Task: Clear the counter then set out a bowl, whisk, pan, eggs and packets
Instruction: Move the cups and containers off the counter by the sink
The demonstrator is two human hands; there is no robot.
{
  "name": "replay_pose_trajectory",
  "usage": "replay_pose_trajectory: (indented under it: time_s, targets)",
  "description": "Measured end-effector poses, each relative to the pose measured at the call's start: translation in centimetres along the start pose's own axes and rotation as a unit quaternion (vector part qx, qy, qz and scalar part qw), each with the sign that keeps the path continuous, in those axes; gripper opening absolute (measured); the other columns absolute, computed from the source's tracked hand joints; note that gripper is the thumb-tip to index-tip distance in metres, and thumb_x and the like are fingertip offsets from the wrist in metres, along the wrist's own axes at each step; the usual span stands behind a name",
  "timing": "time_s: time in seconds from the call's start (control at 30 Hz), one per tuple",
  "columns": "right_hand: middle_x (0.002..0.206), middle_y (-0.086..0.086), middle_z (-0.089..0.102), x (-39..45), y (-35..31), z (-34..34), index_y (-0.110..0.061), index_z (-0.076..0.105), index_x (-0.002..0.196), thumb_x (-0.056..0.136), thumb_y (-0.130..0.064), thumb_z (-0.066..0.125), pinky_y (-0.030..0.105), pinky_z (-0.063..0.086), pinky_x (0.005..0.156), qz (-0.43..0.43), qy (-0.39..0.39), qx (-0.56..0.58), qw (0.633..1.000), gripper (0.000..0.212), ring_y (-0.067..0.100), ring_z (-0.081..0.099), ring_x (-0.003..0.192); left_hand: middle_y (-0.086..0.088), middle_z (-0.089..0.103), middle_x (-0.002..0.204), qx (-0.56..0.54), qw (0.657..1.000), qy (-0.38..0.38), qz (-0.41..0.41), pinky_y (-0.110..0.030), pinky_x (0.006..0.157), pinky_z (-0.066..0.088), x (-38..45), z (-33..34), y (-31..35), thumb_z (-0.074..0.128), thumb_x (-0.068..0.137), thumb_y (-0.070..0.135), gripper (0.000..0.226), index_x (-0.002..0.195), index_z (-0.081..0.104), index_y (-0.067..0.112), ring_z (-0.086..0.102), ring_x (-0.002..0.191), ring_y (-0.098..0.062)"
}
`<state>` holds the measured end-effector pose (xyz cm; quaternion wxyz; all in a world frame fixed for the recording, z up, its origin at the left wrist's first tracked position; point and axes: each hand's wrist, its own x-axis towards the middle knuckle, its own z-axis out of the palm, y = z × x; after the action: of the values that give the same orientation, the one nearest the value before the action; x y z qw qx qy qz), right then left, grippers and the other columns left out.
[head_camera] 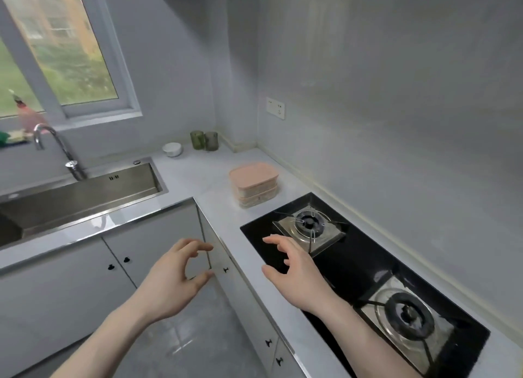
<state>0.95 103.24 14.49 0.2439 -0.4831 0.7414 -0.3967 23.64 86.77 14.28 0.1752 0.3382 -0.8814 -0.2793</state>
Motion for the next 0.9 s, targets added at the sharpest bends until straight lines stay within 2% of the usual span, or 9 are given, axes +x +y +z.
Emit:
replay_pose_trajectory:
  time_s: [0.2, 0.5, 0.73, 0.9]
  targets:
    - [0.137, -0.034, 0.041, 5.8, -3.6, 5.2, -0.045, 0.048, 0.136, 0.091, -0.033, 0.063, 0.026, 0.041, 0.11, -0.019, -0.025, 0.006, 0.999, 0.049, -0.007, 0.041, 0.13, 0.03, 0.05, 0.123, 0.003, 0.999, 0.021, -0.036, -0.031, 0.096, 0.05, 0.9, -4.4, -5.8, 0.072, 0.086, 0.04, 0.035, 0.118, 0.058, 0.042, 0.055, 0.111, 0.006]
    - [0.131, -0.033, 0.045, 17.6, -4.6, 9.7, -0.048, 0.051, 0.128, 0.09, -0.032, 0.065, 0.022, 0.043, 0.106, -0.029, -0.059, 0.019, 0.998, 0.043, -0.01, 0.043, 0.126, 0.03, 0.048, 0.124, 0.005, 0.995, 0.049, -0.086, -0.027, 0.095, 0.048, 5.4, -7.6, -13.3, 0.071, 0.087, 0.042, 0.036, 0.119, 0.057, 0.044, 0.052, 0.111, 0.007]
    - [0.132, -0.034, 0.045, 30.2, -5.5, 14.1, -0.046, 0.052, 0.128, 0.09, -0.033, 0.066, 0.023, 0.044, 0.105, -0.034, -0.095, 0.058, 0.993, 0.043, -0.007, 0.045, 0.128, 0.03, 0.048, 0.124, 0.025, 0.991, 0.057, -0.122, -0.025, 0.095, 0.047, 13.3, -11.9, -19.5, 0.073, 0.087, 0.04, 0.036, 0.119, 0.057, 0.043, 0.052, 0.112, 0.008]
    - [0.131, -0.033, 0.047, 40.0, -6.3, 15.4, -0.046, 0.052, 0.127, 0.09, -0.029, 0.066, 0.017, 0.044, 0.1, -0.038, -0.098, 0.068, 0.992, 0.043, -0.005, 0.046, 0.127, 0.029, 0.05, 0.122, 0.029, 0.989, 0.066, -0.13, -0.026, 0.094, 0.049, 22.2, -14.6, -23.8, 0.074, 0.086, 0.037, 0.036, 0.117, 0.057, 0.044, 0.054, 0.11, 0.008]
